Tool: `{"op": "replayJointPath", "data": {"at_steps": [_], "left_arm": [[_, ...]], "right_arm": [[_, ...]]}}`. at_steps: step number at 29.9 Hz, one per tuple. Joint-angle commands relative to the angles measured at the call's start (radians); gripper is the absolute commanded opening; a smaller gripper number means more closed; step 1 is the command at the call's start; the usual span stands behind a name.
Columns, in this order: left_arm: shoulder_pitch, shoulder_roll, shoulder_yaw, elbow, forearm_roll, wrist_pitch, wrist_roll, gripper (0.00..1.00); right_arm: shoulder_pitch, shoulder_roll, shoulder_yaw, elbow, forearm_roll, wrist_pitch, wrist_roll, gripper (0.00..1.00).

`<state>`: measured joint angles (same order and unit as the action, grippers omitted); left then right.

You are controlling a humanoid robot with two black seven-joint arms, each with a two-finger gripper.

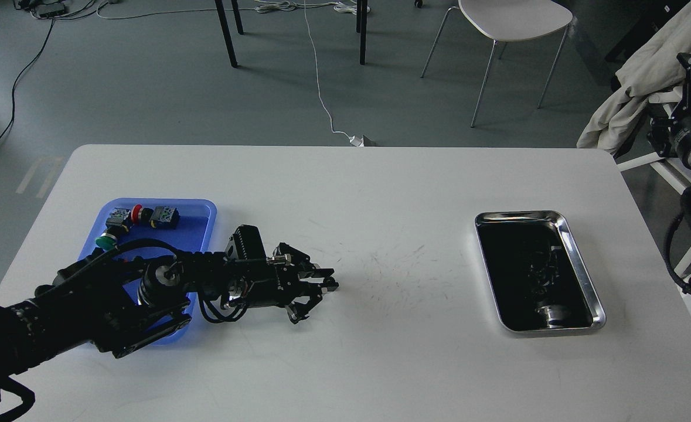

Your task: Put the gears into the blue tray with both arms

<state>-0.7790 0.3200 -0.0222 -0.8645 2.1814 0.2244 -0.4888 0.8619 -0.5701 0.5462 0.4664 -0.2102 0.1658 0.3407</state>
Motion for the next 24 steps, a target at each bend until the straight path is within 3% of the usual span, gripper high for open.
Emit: {"op": "replayJointPath", "data": {"at_steps": [1, 24], "left_arm": [[-0.005, 0.007, 0.001, -0.007, 0.000, -0.002, 0.000, 0.08], [-0.140, 0.273, -0.004, -0.128, 0.000, -0.054, 0.000, 0.07]], "right_arm": [[-0.001, -0.001, 0.000, 0.000, 0.000, 0.000, 0.000, 0.94], [-0.006, 0.009, 0.000, 0.000, 0.000, 0.003, 0.001, 0.94]]}}
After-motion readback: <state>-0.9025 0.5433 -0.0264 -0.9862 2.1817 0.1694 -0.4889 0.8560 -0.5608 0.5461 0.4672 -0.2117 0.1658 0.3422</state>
